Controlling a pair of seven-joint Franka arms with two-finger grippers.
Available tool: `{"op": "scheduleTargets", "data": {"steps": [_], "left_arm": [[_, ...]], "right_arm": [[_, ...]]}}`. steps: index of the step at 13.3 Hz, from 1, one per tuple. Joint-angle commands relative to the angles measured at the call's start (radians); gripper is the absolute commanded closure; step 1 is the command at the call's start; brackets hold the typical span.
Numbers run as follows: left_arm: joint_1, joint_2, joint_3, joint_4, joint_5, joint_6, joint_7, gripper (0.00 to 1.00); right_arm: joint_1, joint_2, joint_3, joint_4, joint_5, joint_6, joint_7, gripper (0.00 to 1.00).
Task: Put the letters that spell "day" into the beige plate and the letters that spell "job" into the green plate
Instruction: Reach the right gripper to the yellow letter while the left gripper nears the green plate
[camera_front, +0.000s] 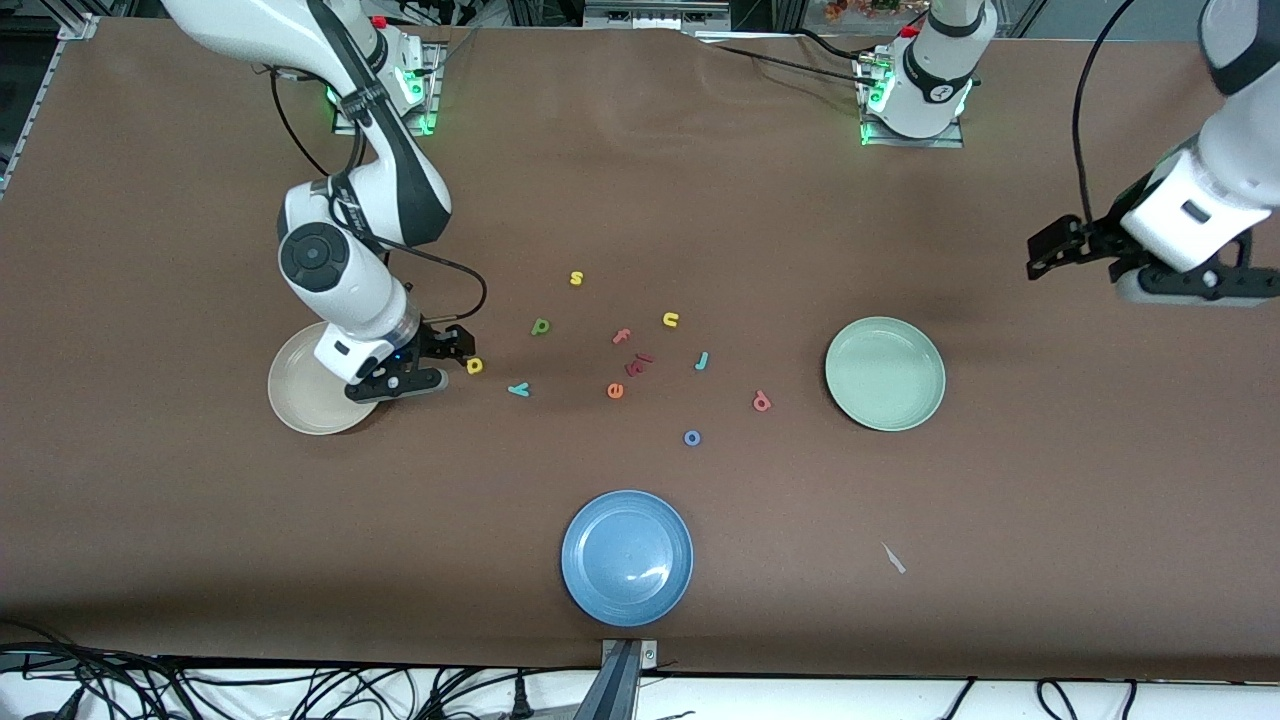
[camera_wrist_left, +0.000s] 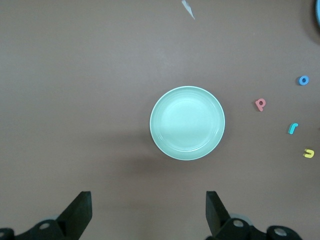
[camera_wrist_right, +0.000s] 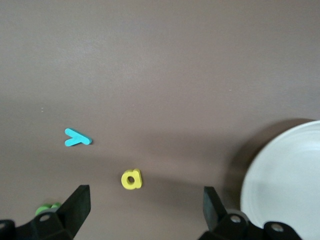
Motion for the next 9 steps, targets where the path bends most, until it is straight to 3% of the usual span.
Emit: {"op": "scheduleTargets", "data": {"steps": [1, 6, 9], "left_arm": [[-0.015, 0.087, -0.004, 0.023, -0.015, 0.035, 0.029, 0.00], [-0.150, 0.379, -0.016, 0.195, -0.012, 0.092, 0.026, 0.00], [-0.288, 0.495, -0.012, 0.273, -0.005, 0.145, -0.106, 0.00]], "right_arm": [[0.022, 0.055, 0.003, -0.053, 0.014, 0.145, 0.010, 0.00], [0.022, 0.102, 0.028, -0.071, 0.013, 0.186, 0.008, 0.04], [0.022, 0.116, 0.035, -0.070, 0.013, 0.190, 0.010, 0.17]]}}
